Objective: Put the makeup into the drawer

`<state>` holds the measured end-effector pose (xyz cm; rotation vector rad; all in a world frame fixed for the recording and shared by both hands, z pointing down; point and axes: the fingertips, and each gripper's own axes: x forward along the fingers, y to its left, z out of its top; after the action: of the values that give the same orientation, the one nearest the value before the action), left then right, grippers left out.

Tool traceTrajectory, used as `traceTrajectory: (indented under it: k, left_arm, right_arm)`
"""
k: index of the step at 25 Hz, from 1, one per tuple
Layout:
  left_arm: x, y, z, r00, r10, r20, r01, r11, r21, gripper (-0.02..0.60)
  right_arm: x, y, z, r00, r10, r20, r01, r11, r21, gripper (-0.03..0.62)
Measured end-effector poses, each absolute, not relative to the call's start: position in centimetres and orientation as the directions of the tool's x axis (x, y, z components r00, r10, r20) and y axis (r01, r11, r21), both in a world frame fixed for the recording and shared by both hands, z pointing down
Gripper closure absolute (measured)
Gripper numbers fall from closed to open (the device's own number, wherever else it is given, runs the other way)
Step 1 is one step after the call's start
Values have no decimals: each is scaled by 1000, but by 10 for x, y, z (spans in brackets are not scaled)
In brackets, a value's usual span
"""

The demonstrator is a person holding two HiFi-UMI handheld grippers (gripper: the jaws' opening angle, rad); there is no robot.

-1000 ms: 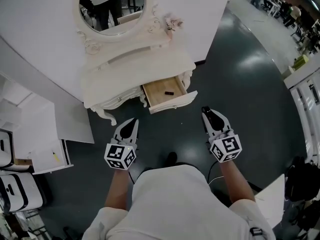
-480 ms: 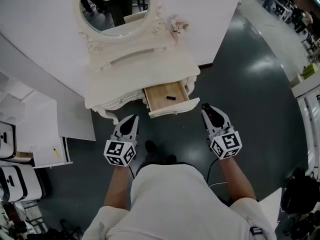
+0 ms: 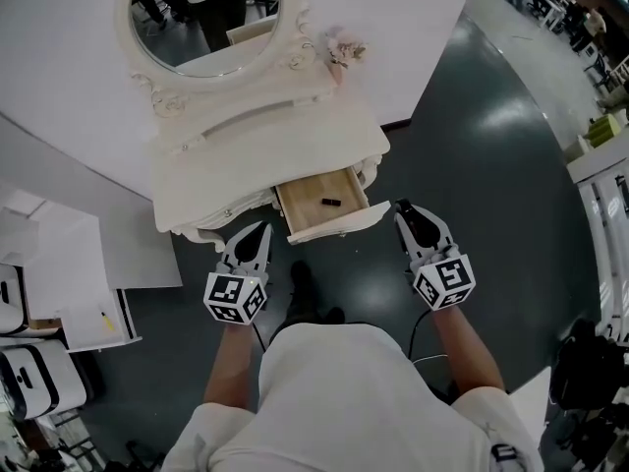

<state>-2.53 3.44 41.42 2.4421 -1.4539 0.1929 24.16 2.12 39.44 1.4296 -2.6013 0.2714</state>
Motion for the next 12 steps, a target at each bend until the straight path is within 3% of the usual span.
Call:
traceTrajectory:
  k: [12]
  left_arm:
    - [-52,-71,426,551,-789,273,-834,-512,205,563]
  right_arm:
    - [209,-62,398,-471,-839,274,-879,472,-65,499]
